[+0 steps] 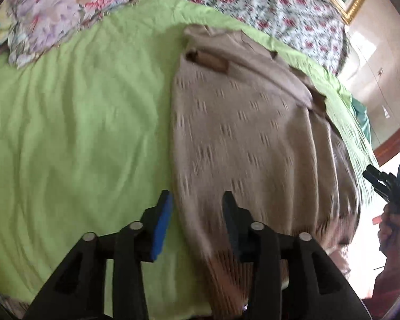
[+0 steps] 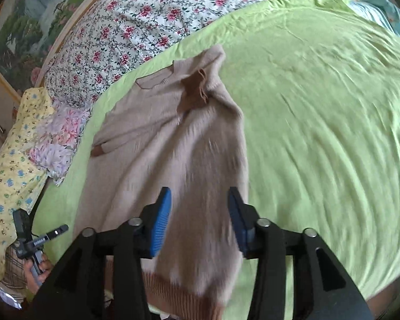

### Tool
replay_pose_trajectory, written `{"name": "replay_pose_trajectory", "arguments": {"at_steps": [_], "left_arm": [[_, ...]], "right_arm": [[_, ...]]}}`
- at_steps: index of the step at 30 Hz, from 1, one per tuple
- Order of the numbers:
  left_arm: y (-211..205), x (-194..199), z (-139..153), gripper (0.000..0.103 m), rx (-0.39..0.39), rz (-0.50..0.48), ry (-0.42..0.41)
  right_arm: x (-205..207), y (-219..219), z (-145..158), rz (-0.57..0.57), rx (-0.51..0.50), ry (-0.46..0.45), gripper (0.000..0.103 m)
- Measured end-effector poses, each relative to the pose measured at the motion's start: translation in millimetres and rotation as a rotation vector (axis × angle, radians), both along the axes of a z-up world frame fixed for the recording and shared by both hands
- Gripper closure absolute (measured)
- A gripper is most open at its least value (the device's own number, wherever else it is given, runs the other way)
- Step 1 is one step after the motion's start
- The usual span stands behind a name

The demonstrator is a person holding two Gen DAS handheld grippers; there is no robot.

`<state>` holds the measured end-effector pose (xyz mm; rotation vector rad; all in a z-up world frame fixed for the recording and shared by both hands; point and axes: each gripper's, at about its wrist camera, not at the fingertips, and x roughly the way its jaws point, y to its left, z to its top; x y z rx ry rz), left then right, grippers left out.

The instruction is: Fold small clothes

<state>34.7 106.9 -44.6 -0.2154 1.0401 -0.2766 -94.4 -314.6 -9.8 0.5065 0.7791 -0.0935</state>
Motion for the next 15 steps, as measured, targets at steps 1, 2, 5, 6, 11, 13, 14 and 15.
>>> {"name": "replay_pose_trajectory", "arguments": {"at_steps": [1, 2, 5, 6, 11, 13, 14, 15], "left_arm": [[0.2, -8.1, -3.7, 0.061, -0.001, -0.009, 0.01], [-1.0, -16.3, -7.8, 0.061, -0.002, -0.019, 0.021], [-5.0, -34.5, -20.4, 0.061, -0.013, -0.045, 0.056], [-6.4, -39.2, -24.8, 0.061, -0.021, -0.05, 0.067], [-10.4, -48.2, -37.0, 0.057, -0.061, -0.052, 0.078], [-11.8, -48.1, -38.0, 0.054, -0.084, -0.057, 0.078], [-12.3, -47.7, -38.3, 0.054, -0.094, -0.061, 0.08], [-12.5, -47.8, -38.6, 0.054, -0.105, -0.065, 0.081]], "right_arm": [[-8.7, 2.3, -4.3, 0.007, 0.007, 0.008, 0.055], [-14.8, 4.9, -7.1, 0.014, 0.011, 0.015, 0.055], [-34.8, 9.4, -17.4, 0.031, 0.021, 0.035, 0.055], [-41.8, 10.2, -19.8, 0.032, 0.023, 0.036, 0.055], [-72.0, 11.1, -34.0, 0.055, 0.057, 0.034, 0.054], [-76.4, 12.7, -41.8, 0.067, 0.08, 0.043, 0.054], [-77.5, 14.9, -47.6, 0.075, 0.091, 0.057, 0.054], [-78.4, 16.5, -50.7, 0.083, 0.095, 0.061, 0.054]]}}
